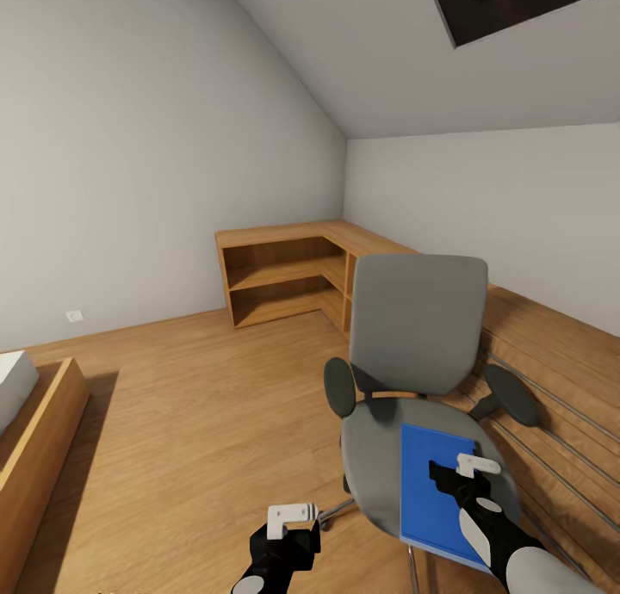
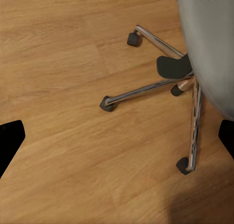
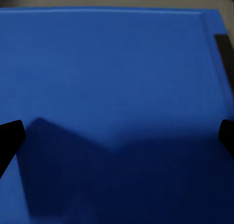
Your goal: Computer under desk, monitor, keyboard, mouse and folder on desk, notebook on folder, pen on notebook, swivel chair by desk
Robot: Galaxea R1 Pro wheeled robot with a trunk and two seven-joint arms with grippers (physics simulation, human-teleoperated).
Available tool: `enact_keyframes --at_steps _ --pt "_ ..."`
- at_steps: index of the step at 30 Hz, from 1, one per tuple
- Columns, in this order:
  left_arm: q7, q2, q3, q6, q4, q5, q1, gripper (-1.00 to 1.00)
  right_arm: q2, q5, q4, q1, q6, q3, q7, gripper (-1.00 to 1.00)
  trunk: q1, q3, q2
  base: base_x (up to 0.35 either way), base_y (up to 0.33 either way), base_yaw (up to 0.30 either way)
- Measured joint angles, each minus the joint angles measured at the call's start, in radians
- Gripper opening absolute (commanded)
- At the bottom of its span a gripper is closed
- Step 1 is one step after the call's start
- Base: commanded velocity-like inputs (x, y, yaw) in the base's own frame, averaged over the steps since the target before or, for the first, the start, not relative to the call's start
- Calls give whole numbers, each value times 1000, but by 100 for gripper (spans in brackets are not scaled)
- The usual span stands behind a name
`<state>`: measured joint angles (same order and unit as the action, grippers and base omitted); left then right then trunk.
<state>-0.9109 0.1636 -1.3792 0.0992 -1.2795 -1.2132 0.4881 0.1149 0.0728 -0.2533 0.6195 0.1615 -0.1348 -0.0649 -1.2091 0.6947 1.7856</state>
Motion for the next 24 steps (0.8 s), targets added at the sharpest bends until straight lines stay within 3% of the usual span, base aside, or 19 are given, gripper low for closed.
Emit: enact_keyframes --at_steps 7,24 --pt "2 -1 0 0 0 0 0 100 0 -1 0 0 0 -1 0 100 0 0 0 -18 0 0" --pt "-1 -6 0 -1 3 -4 0 100 0 2 37 -1 42 0 -5 100 65 -53 -119 0 0 0"
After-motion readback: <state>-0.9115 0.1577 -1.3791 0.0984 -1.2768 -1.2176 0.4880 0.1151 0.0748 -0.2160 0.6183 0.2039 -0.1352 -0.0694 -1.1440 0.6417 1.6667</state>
